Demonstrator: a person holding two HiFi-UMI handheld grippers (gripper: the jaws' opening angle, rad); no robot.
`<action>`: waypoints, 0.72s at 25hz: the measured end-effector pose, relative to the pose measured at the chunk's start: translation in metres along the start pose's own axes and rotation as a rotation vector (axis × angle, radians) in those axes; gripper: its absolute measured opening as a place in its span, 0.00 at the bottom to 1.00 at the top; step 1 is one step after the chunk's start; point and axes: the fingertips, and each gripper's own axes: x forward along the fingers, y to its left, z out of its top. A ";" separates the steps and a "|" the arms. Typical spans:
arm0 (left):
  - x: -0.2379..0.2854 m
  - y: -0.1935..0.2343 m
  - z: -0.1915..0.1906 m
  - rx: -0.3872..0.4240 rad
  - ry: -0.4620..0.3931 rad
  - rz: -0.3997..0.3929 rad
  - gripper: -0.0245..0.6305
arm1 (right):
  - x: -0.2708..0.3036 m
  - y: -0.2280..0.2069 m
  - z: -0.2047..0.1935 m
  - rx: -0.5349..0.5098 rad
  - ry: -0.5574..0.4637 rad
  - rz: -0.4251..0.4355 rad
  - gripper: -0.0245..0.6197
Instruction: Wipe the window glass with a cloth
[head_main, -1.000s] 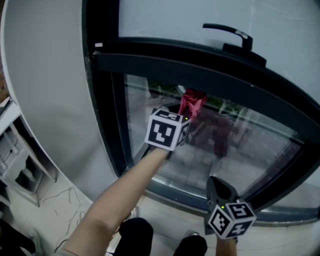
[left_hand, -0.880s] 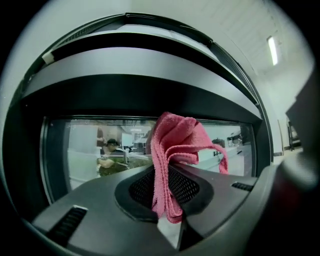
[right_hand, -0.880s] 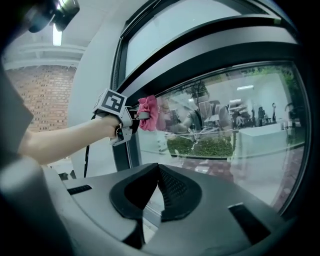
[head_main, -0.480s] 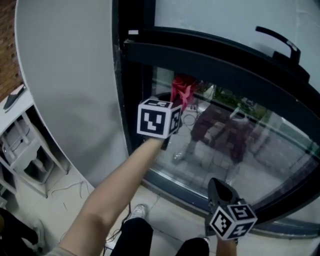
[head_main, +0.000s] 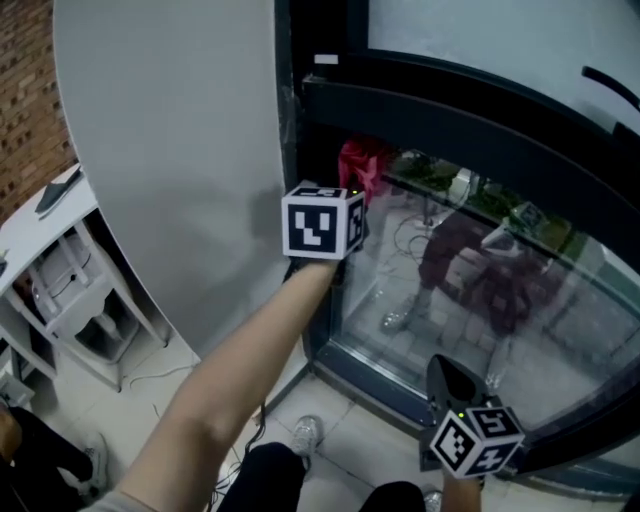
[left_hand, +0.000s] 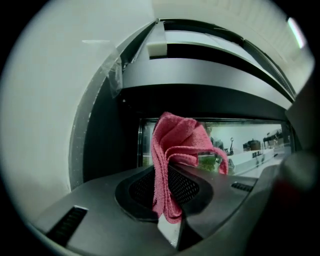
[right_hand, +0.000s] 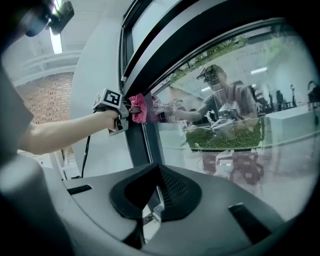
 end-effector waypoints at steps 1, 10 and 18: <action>0.000 0.006 -0.001 0.001 -0.001 0.018 0.12 | 0.004 0.003 0.000 0.002 -0.002 0.008 0.03; -0.003 0.026 -0.038 -0.011 0.086 0.087 0.12 | 0.020 0.012 -0.015 0.032 0.013 0.034 0.03; -0.002 0.023 -0.084 -0.045 0.142 0.085 0.12 | 0.010 0.000 -0.025 0.037 0.027 0.008 0.03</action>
